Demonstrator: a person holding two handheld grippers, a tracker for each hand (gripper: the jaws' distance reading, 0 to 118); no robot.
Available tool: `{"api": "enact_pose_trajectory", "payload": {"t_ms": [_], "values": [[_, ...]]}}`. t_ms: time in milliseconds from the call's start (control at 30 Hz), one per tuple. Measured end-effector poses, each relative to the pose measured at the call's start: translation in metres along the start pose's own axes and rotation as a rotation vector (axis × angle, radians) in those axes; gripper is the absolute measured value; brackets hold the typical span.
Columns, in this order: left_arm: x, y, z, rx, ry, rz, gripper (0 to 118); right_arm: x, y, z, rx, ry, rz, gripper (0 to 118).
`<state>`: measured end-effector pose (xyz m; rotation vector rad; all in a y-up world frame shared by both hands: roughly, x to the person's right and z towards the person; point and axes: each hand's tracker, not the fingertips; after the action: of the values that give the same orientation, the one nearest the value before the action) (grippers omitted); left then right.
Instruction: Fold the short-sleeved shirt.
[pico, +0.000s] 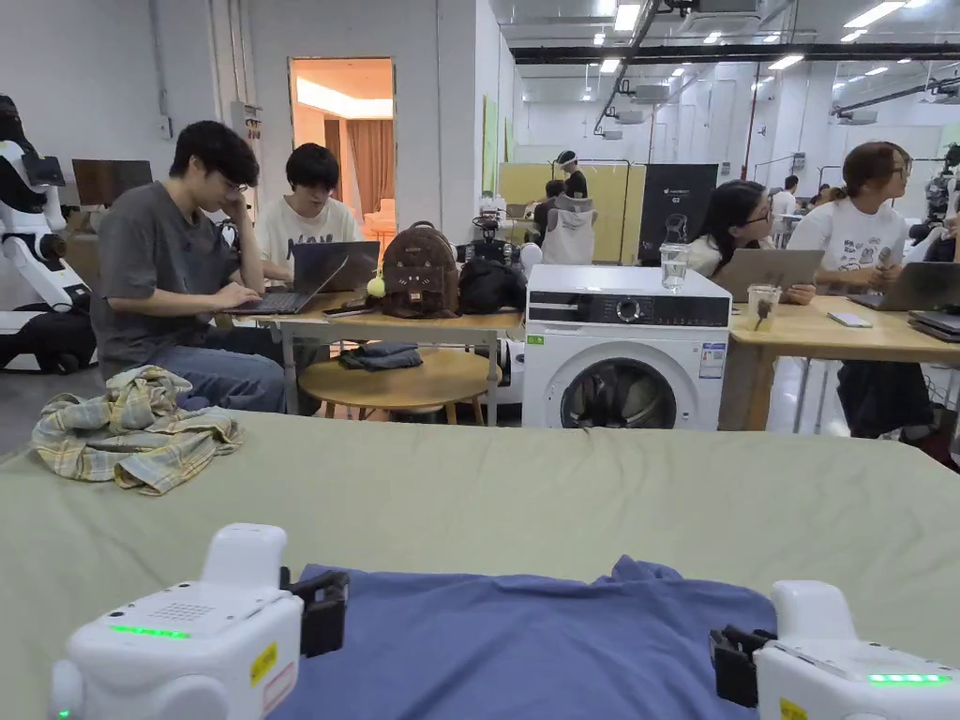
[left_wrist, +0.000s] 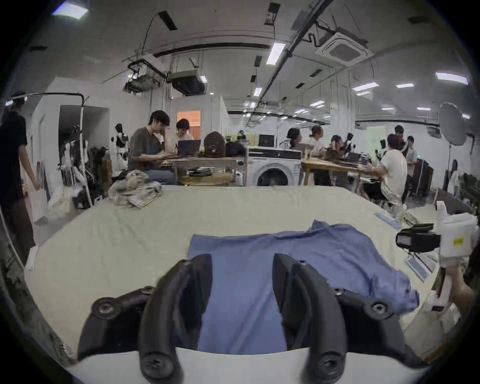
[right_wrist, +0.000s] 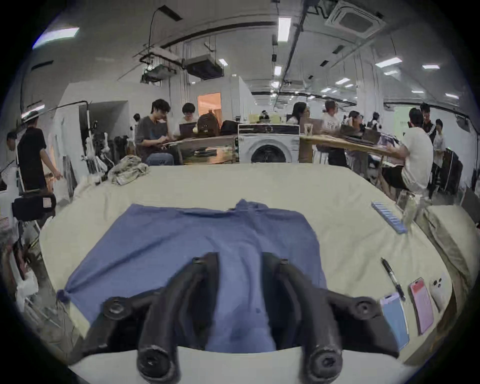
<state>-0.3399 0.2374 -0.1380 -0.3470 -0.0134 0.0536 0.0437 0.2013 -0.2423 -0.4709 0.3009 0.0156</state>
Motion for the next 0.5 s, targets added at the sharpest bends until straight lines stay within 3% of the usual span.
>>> {"api": "enact_pose_trajectory", "payload": {"t_ms": [33, 67, 100, 233, 500], "values": [[0.002, -0.004, -0.002, 0.006, -0.042, 0.028, 36, -0.004, 0.0, -0.003, -0.001, -0.01, -0.002, 15], [0.004, -0.007, -0.005, -0.006, -0.071, 0.055, 15, -0.006, -0.001, -0.005, -0.005, -0.019, -0.006, 1], [0.008, -0.01, -0.007, -0.022, -0.064, 0.063, 0, -0.008, -0.004, -0.004, -0.002, -0.022, -0.006, 0], [0.017, -0.024, -0.012, -0.048, -0.035, 0.01, 0, -0.012, -0.012, -0.005, -0.017, -0.015, 0.007, 0], [0.006, -0.019, -0.007, -0.055, -0.021, 0.04, 0, -0.009, -0.018, 0.003, -0.009, -0.028, 0.012, 0]]}}
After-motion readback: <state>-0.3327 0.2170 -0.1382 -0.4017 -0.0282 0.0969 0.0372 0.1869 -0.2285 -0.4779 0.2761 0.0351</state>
